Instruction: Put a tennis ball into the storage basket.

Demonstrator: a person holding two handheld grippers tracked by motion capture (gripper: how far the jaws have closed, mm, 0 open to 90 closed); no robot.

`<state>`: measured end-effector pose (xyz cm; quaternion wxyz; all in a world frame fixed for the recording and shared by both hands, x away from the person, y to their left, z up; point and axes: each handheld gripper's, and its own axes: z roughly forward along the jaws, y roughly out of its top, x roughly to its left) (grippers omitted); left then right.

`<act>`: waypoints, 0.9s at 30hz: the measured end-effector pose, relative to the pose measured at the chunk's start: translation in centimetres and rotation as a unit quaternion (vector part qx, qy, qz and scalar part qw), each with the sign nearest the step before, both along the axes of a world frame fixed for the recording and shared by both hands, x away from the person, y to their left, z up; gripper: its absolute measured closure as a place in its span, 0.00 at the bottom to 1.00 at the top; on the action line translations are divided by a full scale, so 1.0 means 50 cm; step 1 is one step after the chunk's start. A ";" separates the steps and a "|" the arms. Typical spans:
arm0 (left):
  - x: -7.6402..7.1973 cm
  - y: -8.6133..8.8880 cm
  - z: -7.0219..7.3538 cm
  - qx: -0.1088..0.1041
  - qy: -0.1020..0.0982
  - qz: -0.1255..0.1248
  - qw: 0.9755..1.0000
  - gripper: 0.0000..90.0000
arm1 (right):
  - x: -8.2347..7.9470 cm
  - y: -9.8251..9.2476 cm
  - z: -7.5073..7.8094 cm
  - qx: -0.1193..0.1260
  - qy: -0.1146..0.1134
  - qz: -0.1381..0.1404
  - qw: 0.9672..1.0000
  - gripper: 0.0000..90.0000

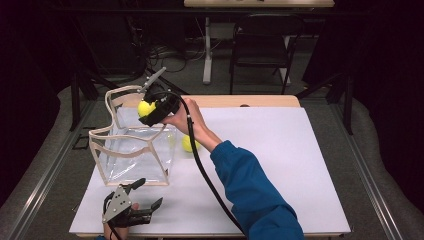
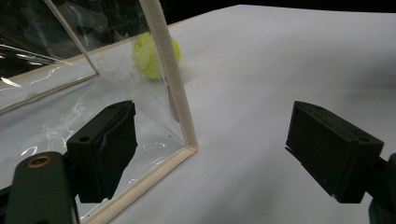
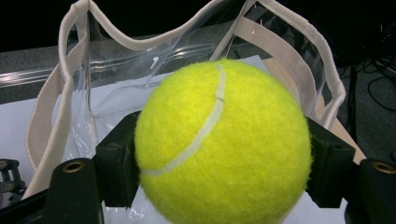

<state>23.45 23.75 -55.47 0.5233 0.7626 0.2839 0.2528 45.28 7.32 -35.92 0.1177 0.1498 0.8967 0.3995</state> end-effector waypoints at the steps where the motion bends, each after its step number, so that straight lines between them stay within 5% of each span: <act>1: 0.000 0.000 0.000 0.001 -0.001 0.000 1.000 0.18 | 0.000 0.000 0.000 0.001 0.001 -0.001 1.000 0.29; 21: 0.000 0.000 0.000 0.000 -0.002 -0.001 1.000 0.18 | -0.007 0.011 -0.006 -0.040 0.009 -0.004 0.999 0.26; 27: 0.000 0.000 0.000 0.000 -0.001 0.000 1.000 0.18 | -0.018 -0.013 0.007 -0.006 0.002 -0.006 1.000 0.15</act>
